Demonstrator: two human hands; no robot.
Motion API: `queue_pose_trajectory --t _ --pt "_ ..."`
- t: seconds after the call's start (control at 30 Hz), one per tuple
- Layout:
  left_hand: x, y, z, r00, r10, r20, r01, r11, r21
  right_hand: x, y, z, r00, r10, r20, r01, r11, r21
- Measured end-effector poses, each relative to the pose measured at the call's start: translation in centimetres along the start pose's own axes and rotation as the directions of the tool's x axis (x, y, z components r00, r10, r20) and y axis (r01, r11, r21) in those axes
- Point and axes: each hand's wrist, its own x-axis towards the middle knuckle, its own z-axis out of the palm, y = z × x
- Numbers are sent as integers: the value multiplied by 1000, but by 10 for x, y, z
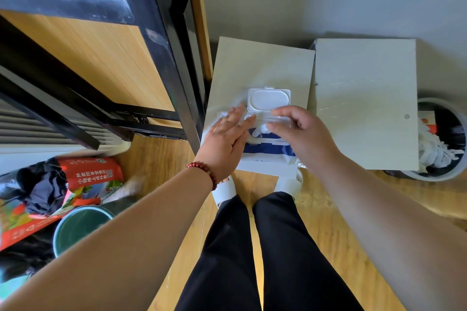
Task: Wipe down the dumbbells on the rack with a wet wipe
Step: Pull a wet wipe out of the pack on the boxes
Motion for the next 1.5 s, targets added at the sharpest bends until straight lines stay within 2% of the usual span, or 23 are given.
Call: queue_pose_trajectory --t 0.07,0.13,0.23,0.33,0.47,0.6,0.67,0.8,0.9,1.03,1.13,1.23,1.4,1.5 --pt "0 -1 0 1000 8 -4 -8 1000 -4 4 0 0 997 -66 50 74 979 -189" --pt "-1 -2 1 1000 19 -10 -19 1000 -4 8 1 5 987 -154 41 159 932 -326" --pt "0 -3 3 1000 28 -9 -28 1000 2 9 7 11 975 -223 -1 209 915 -345" --pt "0 -4 4 999 33 2 -33 999 1 5 12 15 977 -202 -62 180 950 -256" --pt "-1 -4 5 999 24 23 -25 1000 7 -1 10 16 988 -44 -149 44 999 0" --pt "0 -4 4 999 29 18 -29 999 23 -5 2 9 972 142 -188 -76 944 320" --pt "-1 -4 4 999 31 16 -32 999 24 -4 0 1 960 188 -205 -97 917 387" --pt "-1 -3 3 999 27 23 -27 999 20 -5 -3 -16 977 41 -208 -4 985 173" --pt "-2 -1 2 1000 16 24 -17 1000 12 -8 -7 -23 974 -16 -227 41 994 105" --pt "-2 2 -4 999 -5 51 5 1000 -16 -13 -12 -25 955 -137 -264 113 988 -106" --pt "-2 5 -10 996 -39 81 44 997 -62 -18 -15 -23 943 -172 -286 139 981 -133" --pt "-2 9 -16 992 -58 112 68 994 -87 -20 -17 -24 956 -155 -248 130 985 -113" --pt "-5 18 -29 983 -91 159 107 989 -100 -22 -22 -32 919 -339 -203 247 894 -373" --pt "-9 23 -39 991 -124 55 127 991 -45 -25 -30 -34 875 -453 -171 312 798 -516"
